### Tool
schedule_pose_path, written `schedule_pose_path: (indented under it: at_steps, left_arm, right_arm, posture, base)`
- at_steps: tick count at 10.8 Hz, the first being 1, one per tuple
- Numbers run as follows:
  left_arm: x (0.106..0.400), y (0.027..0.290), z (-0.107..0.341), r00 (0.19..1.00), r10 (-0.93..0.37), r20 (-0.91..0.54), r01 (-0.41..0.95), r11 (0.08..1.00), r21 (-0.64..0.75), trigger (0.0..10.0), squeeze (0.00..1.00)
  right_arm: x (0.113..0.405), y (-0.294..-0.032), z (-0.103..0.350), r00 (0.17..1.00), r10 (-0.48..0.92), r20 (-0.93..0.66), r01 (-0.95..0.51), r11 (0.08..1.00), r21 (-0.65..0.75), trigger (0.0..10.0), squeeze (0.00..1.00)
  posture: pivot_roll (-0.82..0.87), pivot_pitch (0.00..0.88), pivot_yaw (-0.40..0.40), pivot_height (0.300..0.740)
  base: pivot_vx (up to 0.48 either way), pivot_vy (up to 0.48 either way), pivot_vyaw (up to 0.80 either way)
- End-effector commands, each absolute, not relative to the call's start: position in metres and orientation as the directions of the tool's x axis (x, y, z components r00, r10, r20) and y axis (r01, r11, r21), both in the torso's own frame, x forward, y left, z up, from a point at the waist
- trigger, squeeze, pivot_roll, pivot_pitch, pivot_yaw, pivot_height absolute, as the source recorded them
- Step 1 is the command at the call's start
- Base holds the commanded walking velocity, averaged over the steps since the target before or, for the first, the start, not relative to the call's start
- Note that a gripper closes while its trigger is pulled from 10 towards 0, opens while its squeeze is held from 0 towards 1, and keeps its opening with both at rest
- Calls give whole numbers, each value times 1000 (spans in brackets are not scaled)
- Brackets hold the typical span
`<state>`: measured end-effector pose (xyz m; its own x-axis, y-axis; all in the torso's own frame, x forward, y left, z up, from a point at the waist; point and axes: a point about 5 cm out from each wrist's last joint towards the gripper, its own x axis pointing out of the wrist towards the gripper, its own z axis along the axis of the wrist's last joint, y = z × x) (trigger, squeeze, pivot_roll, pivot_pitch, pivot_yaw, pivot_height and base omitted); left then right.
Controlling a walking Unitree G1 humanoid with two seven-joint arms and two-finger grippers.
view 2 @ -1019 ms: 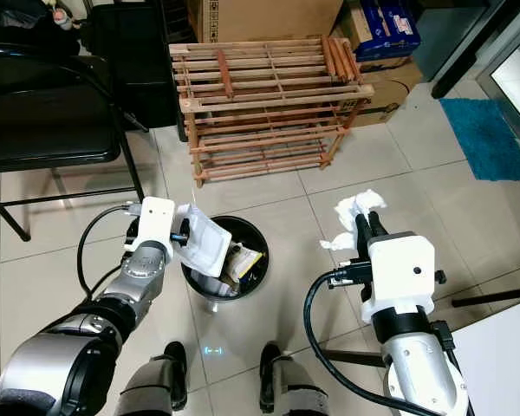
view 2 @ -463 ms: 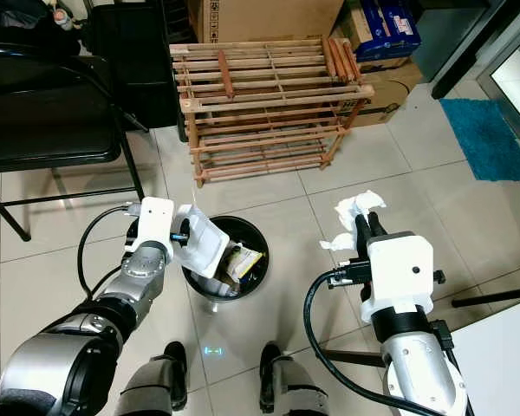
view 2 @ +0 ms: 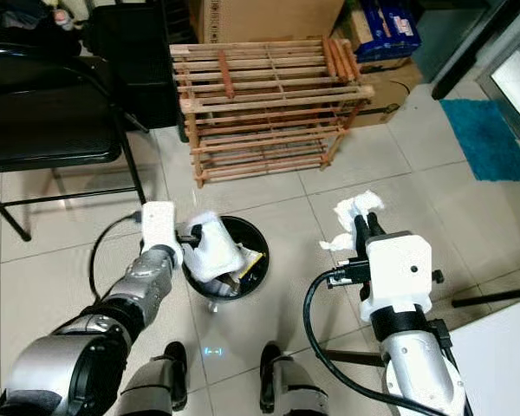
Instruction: Picking trash to rubbish bin
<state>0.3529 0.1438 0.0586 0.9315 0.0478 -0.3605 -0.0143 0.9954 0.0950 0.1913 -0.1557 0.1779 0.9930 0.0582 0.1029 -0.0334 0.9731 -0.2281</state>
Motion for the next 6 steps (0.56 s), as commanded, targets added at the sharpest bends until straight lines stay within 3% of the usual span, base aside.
schedule_pose_path:
  at_steps: [1, 2, 3, 6]
  left_arm:
    - [353, 138, 59, 936, 42, -348, 18, 985, 169, 10000, 0]
    - [353, 143, 58, 923, 60, -381, -53, 998, 28, 10000, 0]
    - [356, 143, 62, 935, 52, -350, -15, 994, 107, 10000, 0]
    - [351, 138, 53, 907, 19, -420, -36, 999, -33, 10000, 0]
  right_arm:
    - [189, -160, 177, 995, 38, 95, -14, 969, -247, 10000, 0]
    - [190, -161, 177, 995, 37, 95, -12, 969, -247, 10000, 0]
    - [190, -161, 176, 995, 35, 92, -11, 969, -246, 10000, 0]
    - [189, -154, 169, 993, 112, 41, -100, 969, -224, 10000, 0]
  posture:
    - [-130, 314, -131, 740]
    - [-129, 313, -130, 740]
    - [-128, 313, -128, 740]
    - [-123, 308, -124, 740]
  base:
    - [0, 0, 0]
    - [0, 0, 0]
    - [0, 0, 0]
    - [0, 0, 0]
